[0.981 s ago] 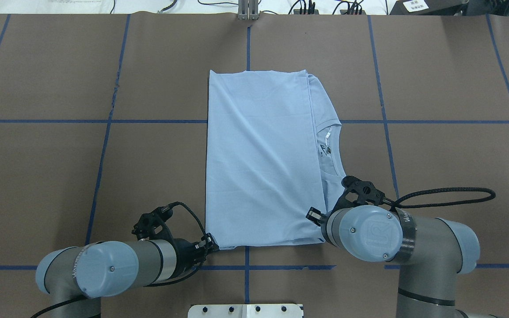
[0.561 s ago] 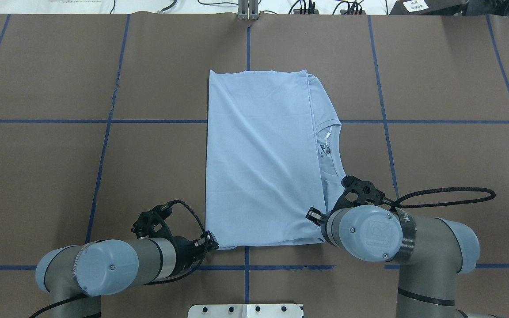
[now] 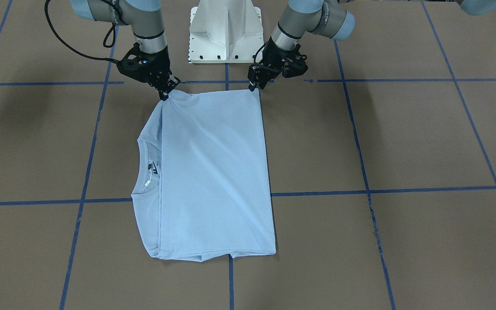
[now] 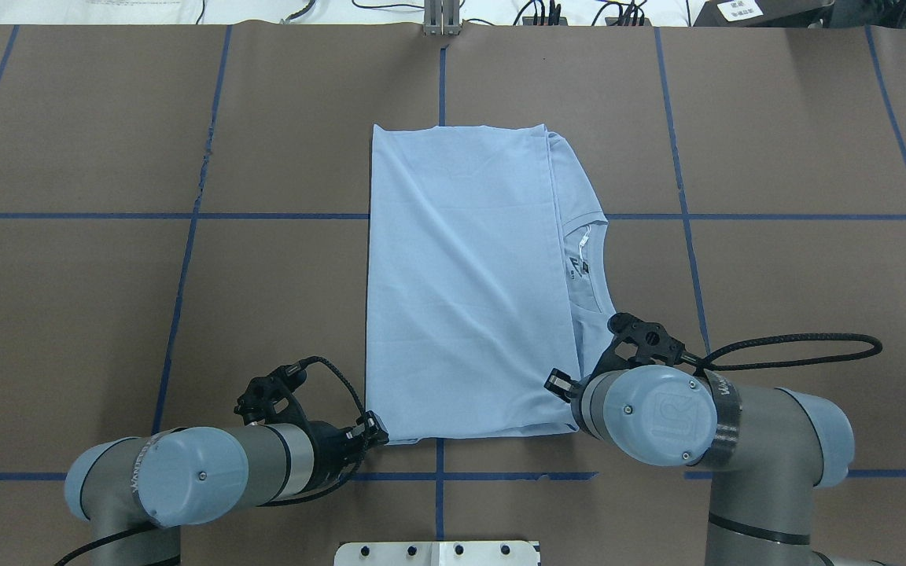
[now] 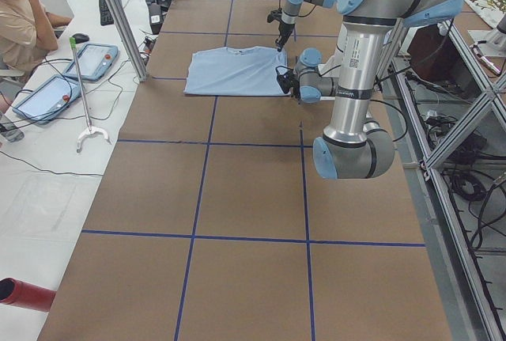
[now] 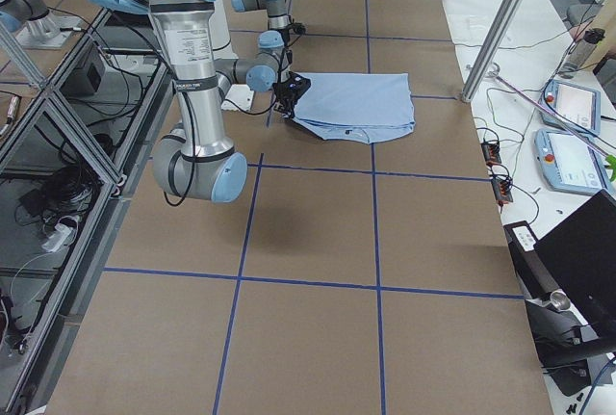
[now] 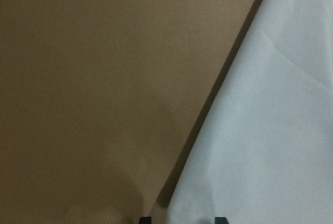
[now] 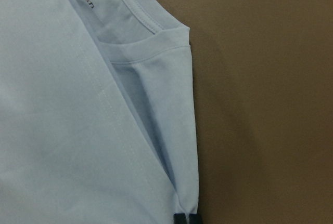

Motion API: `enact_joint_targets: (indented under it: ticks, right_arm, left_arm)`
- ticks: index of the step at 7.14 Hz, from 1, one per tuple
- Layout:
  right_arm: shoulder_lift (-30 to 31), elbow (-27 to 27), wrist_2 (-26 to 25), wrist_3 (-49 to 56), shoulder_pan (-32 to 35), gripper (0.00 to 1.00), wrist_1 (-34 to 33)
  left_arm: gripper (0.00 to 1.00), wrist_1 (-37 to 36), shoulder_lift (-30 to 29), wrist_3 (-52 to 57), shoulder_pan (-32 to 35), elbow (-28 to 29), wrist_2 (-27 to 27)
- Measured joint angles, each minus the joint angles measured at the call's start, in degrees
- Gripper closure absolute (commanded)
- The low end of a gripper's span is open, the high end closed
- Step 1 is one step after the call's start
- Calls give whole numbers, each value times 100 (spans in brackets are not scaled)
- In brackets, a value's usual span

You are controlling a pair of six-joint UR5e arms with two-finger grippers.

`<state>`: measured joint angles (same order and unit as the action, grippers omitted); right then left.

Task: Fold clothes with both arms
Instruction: 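Grasp the two near corners of the shirt with both grippers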

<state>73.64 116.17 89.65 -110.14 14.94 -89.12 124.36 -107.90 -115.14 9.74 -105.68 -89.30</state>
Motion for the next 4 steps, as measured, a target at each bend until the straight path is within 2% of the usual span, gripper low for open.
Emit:
enact_joint_targets:
  ticks: [1, 2, 3, 4]
  right_arm:
    - [1, 1, 0, 1, 0, 100, 0]
    - [1, 2, 0, 1, 0, 100, -2]
    - [1, 2, 0, 1, 0, 100, -5]
    - [1, 5, 0, 1, 1, 100, -8]
  left_arm:
    - [61, 0, -5, 0, 0, 10, 0]
    - [75, 0, -18, 0, 1, 23, -2]
    - [95, -2, -38, -1, 4, 34, -4]
    - [100, -5, -56, -8, 10, 39, -4]
